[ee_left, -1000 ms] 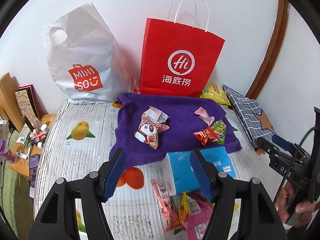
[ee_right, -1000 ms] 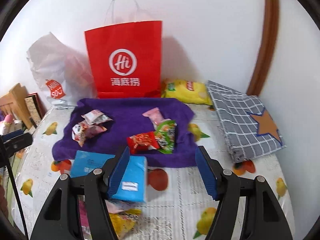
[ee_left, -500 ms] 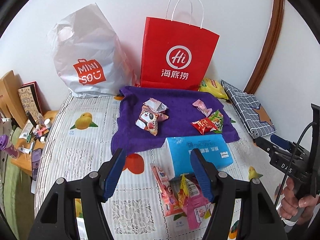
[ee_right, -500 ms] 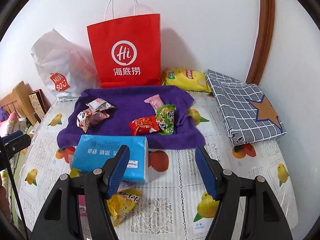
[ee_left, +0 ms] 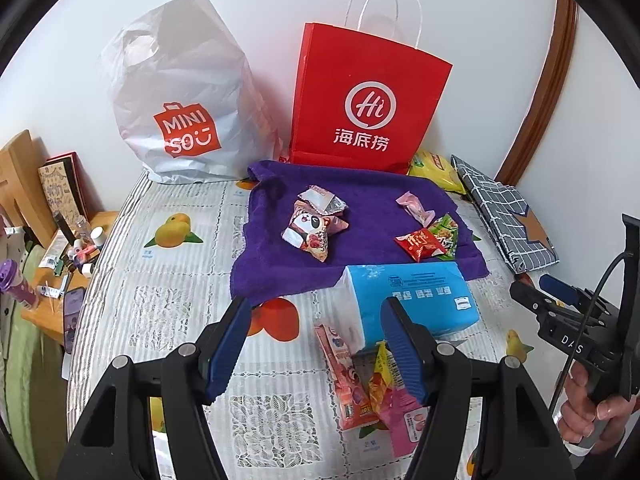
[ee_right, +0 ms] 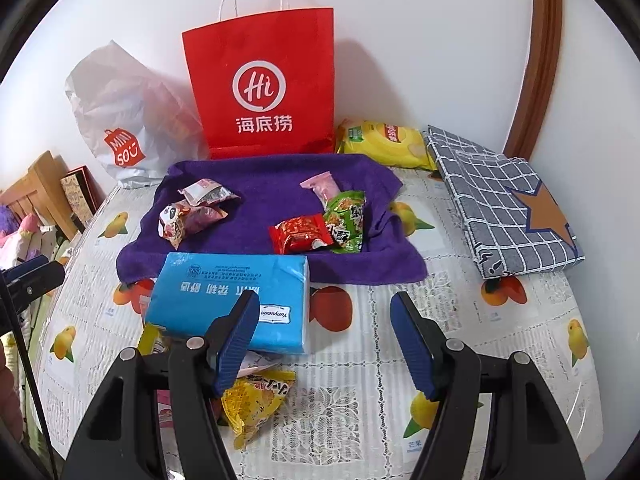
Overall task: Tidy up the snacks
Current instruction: 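Move both open tools back toward the snacks beside the blue tissue pack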
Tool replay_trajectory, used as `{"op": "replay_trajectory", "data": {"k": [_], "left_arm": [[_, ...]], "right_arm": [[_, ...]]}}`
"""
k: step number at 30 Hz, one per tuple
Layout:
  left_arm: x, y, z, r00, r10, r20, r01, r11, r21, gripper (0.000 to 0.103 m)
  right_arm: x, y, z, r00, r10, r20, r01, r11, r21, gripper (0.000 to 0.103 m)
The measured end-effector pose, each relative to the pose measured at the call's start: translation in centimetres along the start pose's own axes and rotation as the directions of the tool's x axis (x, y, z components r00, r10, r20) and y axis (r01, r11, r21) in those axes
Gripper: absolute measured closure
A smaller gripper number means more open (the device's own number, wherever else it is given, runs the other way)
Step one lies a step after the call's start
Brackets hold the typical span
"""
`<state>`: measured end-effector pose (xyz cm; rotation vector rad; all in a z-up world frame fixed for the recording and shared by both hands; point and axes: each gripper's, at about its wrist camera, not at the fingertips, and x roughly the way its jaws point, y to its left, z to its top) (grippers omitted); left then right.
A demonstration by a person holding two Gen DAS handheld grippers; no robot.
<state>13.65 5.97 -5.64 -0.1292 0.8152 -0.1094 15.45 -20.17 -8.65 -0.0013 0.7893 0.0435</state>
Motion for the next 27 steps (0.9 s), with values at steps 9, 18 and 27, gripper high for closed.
{"op": "replay_trajectory", "data": {"k": [9, 18, 27], "left_arm": [[0.4, 0.4, -0.2, 1.000, 0.002, -0.004, -0.002, 1.000, -0.002, 0.038], [1.6, 1.4, -0.9, 0.999, 0.000, -0.036, 0.000, 1.000, -0.011, 0.038], [2.6, 1.9, -1.2, 0.998, 0.000, -0.062, -0.001, 1.000, -0.015, 0.038]], "right_arm": [[0.8, 0.5, -0.5, 1.000, 0.007, -0.018, -0.007, 1.000, -0.009, 0.036], [2.1, 0.9, -1.4, 0.998, 0.021, -0.058, -0.022, 1.000, -0.010, 0.040], [3.6, 2.3, -2.7, 0.988, 0.085, -0.132, -0.088, 0.996, -0.020, 0.045]]}}
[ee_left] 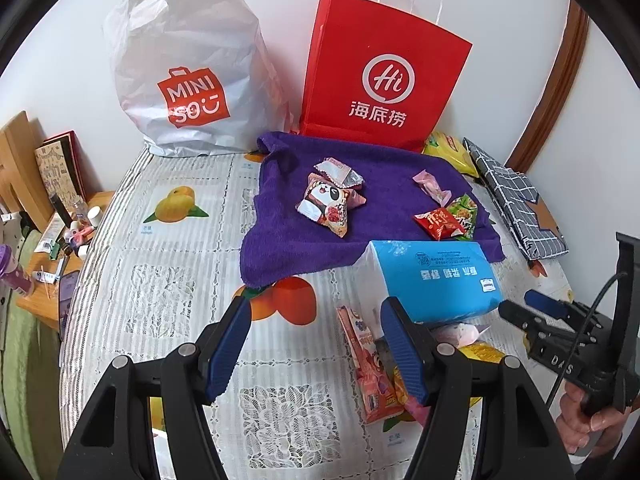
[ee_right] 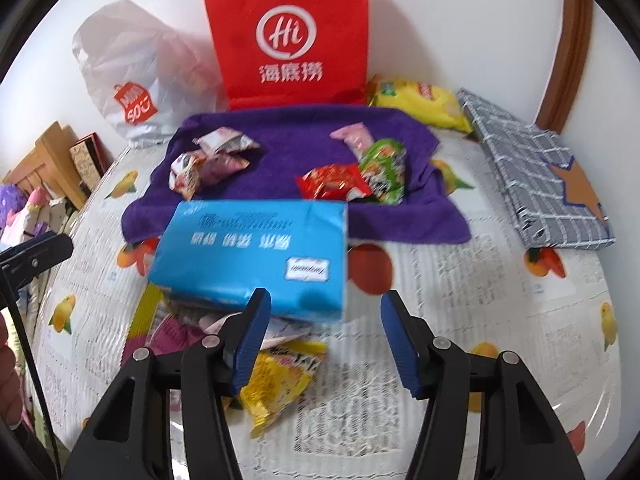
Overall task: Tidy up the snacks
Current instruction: 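Move both open tools back toward the snacks beside the blue tissue pack, then grasp the yellow snack bag with the right tool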
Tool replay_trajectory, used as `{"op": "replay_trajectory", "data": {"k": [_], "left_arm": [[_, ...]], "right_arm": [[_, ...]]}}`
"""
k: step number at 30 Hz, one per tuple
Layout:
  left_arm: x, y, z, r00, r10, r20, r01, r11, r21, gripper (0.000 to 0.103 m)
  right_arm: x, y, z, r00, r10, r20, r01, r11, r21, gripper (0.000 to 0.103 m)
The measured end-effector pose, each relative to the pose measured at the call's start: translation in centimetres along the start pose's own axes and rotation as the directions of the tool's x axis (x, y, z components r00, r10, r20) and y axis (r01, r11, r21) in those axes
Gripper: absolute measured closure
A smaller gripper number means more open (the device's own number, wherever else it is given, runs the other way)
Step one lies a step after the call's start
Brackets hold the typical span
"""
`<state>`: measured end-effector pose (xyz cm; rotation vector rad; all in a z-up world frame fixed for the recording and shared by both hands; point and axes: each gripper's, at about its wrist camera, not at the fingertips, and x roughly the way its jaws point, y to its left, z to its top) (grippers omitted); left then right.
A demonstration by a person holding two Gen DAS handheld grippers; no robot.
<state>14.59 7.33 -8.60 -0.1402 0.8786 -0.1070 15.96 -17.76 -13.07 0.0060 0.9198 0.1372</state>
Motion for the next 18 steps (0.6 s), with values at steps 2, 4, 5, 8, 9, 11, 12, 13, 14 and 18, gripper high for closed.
{"op": "replay_trajectory", "data": {"k": [2, 4, 5, 8, 9, 11, 12, 13, 14, 18], "left_arm": [[0.2, 0.2, -0.1, 1.000, -0.002, -0.006, 0.002, 1.000, -0.007, 0.038], [0.2, 0.2, -0.3, 1.000, -0.005, -0.008, 0.005, 1.000, -0.008, 0.038], [0.2, 0.2, -0.3, 1.000, -0.005, -0.008, 0.005, 1.000, -0.008, 0.038], [0.2, 0.3, -0.6, 1.000, -0.004, -0.011, 0.004, 1.000, -0.009, 0.038], [0.2, 0.4, -0.6, 1.000, -0.004, -0.012, 0.004, 1.000, -0.011, 0.038], [0.3, 0.5, -0.9, 1.000, -0.005, -0.018, 0.004, 1.000, -0.017, 0.038], [0.3, 0.6, -1.0, 1.000, -0.004, -0.019, 0.004, 1.000, -0.018, 0.038], [0.3, 0.6, -1.1, 1.000, -0.003, -0.021, 0.003, 1.000, -0.019, 0.038], [0.3, 0.7, -1.1, 1.000, -0.002, -0.022, 0.002, 1.000, -0.021, 0.038], [0.3, 0.8, -1.2, 1.000, -0.003, -0.024, 0.002, 1.000, -0.027, 0.038]], "right_arm": [[0.2, 0.5, -0.4, 1.000, 0.014, -0.011, -0.014, 1.000, -0.015, 0.045], [0.5, 0.9, -0.8, 1.000, 0.011, -0.018, -0.012, 0.999, -0.032, 0.045], [0.6, 1.1, -1.0, 1.000, 0.014, -0.025, -0.015, 0.999, -0.039, 0.045], [0.9, 1.5, -1.5, 0.999, 0.027, -0.039, -0.029, 0.999, -0.046, 0.045], [1.0, 1.6, -1.7, 0.999, 0.029, -0.043, -0.031, 0.998, -0.048, 0.045], [1.1, 1.8, -2.0, 0.998, 0.031, -0.052, -0.034, 0.998, -0.055, 0.045], [1.2, 1.8, -2.1, 0.998, 0.031, -0.056, -0.035, 0.998, -0.058, 0.045], [1.3, 1.9, -2.3, 0.998, 0.031, -0.061, -0.034, 0.997, -0.063, 0.045], [1.5, 2.0, -2.4, 0.997, 0.029, -0.068, -0.033, 0.997, -0.069, 0.045], [1.7, 2.1, -2.8, 0.996, 0.028, -0.083, -0.035, 0.997, -0.074, 0.045]]}}
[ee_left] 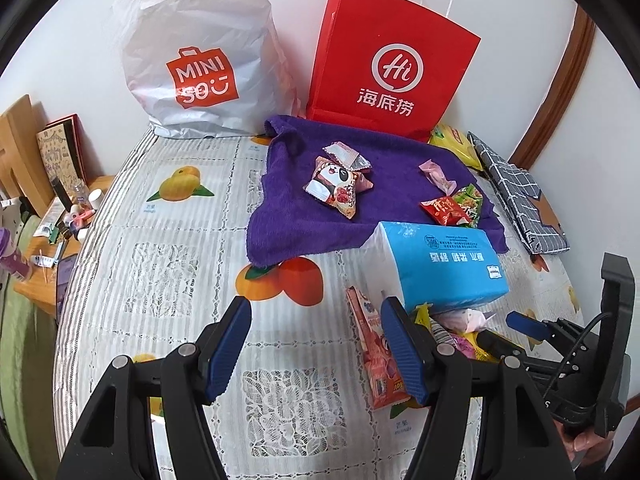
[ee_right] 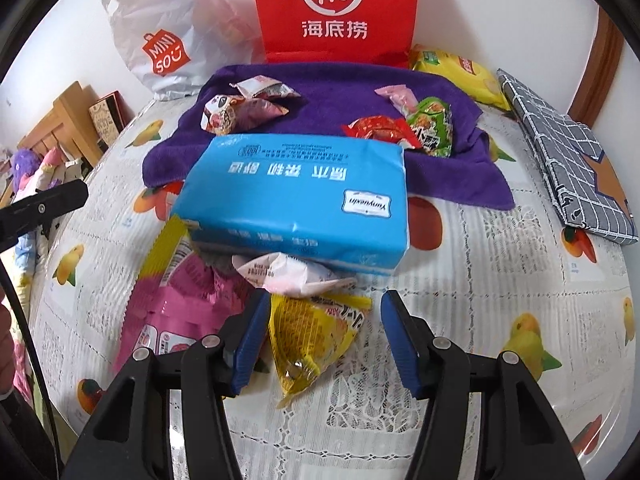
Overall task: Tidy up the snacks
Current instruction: 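Grasp the yellow snack bag with the right tool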
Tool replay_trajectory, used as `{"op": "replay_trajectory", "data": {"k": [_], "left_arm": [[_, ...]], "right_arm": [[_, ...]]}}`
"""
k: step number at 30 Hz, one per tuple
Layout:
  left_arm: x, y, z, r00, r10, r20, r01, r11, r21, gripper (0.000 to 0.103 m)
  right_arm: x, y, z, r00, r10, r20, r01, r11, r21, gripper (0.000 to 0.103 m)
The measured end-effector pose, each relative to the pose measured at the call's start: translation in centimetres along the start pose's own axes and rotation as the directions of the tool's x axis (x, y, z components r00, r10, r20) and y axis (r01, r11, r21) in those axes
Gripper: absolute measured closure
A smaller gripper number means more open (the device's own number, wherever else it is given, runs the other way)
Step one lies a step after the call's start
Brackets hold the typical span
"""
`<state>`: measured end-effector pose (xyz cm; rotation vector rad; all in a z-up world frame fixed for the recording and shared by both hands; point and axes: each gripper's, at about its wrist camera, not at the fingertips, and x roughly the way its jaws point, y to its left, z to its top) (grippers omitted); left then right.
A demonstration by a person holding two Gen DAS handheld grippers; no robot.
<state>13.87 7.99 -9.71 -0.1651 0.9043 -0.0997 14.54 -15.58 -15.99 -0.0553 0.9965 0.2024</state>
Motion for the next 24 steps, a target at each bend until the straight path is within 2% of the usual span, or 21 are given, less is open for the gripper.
{"op": "replay_trajectory", "data": {"k": [6, 14, 20, 24], "left_arm": [[-0.1, 0.1, 0.1, 1.000, 0.003, -0.001, -0.003, 1.000, -0.002, 0.038], [0.0, 0.0, -0.1, 1.000, 0.003, -0.006, -0.003, 1.000, -0.002, 0.038], [0.1, -0.1, -0.1, 1.000, 0.008, -0.009, -0.008, 1.000, 0.002, 0.038], [0.1, -0.3, -0.1, 1.000, 0.010, -0.010, -0.010, 1.000, 0.003, 0.038]], "right_arm": [[0.4, 0.3, -0.3, 1.000, -0.010, -0.012, 0.010, 1.000, -0.015, 0.047], [1.4, 0.3, -0.4, 0.999, 0.033, -0.030, -0.034, 0.999, -0.010, 0.051], [1.1, 0.5, -0.7, 0.999, 0.036, -0.026, -0.036, 0.999, -0.032, 0.069], [0.3, 0.0, -1.0, 0.999, 0.044, -0.007, -0.044, 0.999, -0.026, 0.074]]}}
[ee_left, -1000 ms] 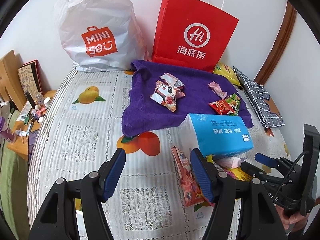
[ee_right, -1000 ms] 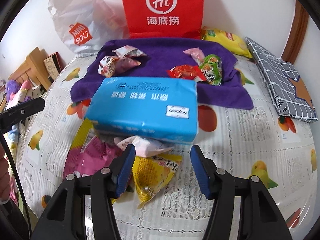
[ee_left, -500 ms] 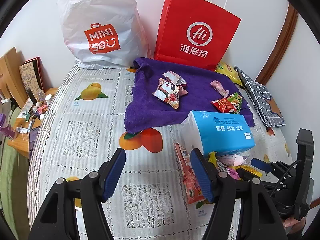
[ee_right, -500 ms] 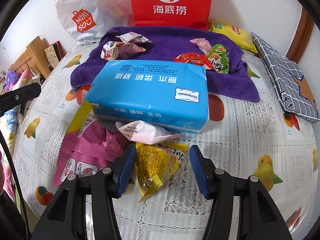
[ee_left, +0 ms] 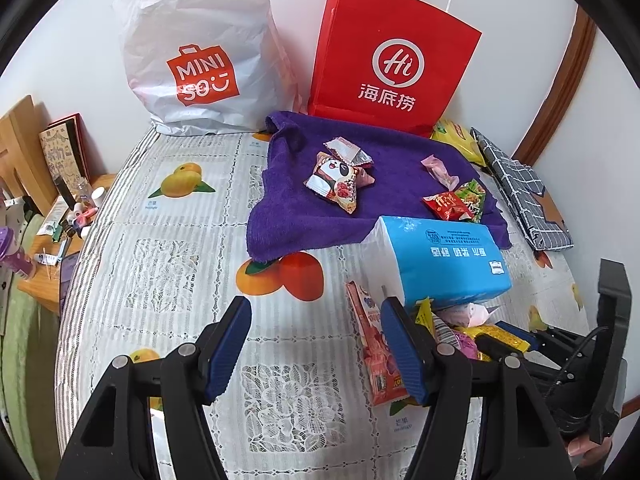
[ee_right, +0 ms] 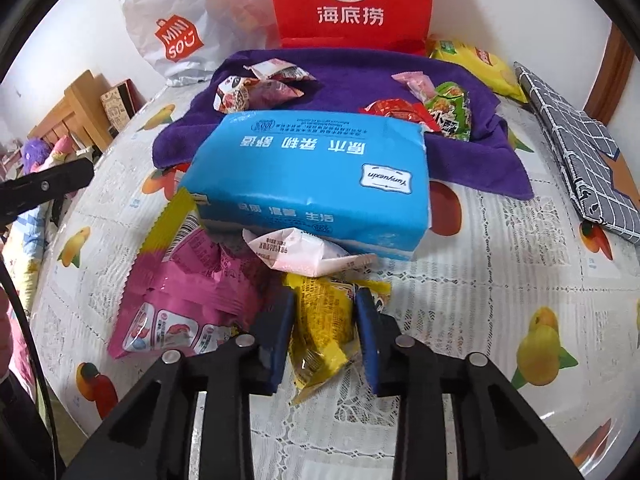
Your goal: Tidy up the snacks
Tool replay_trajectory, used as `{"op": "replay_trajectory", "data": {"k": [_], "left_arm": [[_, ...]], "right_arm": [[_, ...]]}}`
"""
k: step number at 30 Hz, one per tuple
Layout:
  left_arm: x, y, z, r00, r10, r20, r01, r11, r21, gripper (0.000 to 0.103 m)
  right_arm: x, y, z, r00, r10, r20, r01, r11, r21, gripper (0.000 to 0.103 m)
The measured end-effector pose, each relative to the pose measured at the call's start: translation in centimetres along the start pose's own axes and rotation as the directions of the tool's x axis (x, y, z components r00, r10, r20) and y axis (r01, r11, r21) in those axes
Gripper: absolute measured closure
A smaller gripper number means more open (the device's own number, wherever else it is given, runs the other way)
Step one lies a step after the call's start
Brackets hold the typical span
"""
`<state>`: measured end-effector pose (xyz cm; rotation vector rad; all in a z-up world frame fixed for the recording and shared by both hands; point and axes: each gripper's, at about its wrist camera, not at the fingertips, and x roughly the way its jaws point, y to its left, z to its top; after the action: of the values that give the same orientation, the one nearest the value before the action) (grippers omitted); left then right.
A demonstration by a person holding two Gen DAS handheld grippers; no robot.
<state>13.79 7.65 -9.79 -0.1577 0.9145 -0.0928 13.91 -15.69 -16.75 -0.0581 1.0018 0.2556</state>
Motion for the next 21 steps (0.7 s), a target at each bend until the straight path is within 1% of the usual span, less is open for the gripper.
{"op": "replay_trajectory", "data": {"k": [7, 10, 13, 17, 21], "left_arm": [[-0.1, -0.5, 0.0, 1.000, 0.006, -0.001, -0.006, 1.000, 0.007, 0.038], [0.0, -0.8, -0.1, 1.000, -0.007, -0.009, 0.007, 1.000, 0.005, 0.038], [0.4, -1.2, -0.3, 1.000, 0.013, -0.016, -0.013, 1.000, 0.011, 0.038], [1.7, -1.3, -0.7, 0.998, 0.033, -0.054, -0.033, 0.999, 0.003, 0.038], [3.2, -1.5, -1.2, 0.995, 0.036, -0.090, -0.035, 0.999, 0.006, 0.038]], "right_arm": [[-1.9, -1.3, -0.6, 0.999, -0.020, 0.044, 0.019, 1.000, 0.015, 0.075], [-2.7, -2.4, -0.8, 0.998, -0.030, 0.061, 0.028, 0.999, 0.039, 0.075], [-3.1, -3.5, -1.1, 0.996, -0.046, 0.071, 0.043, 0.998, 0.051, 0.075], [-3.4, -5.1, -1.4, 0.995, -0.067, 0.079, 0.061, 0.995, 0.082, 0.075], [-2.9, -6.7, -1.2, 0.994, -0.085, 0.074, 0.076, 0.991, 0.113, 0.075]]}}
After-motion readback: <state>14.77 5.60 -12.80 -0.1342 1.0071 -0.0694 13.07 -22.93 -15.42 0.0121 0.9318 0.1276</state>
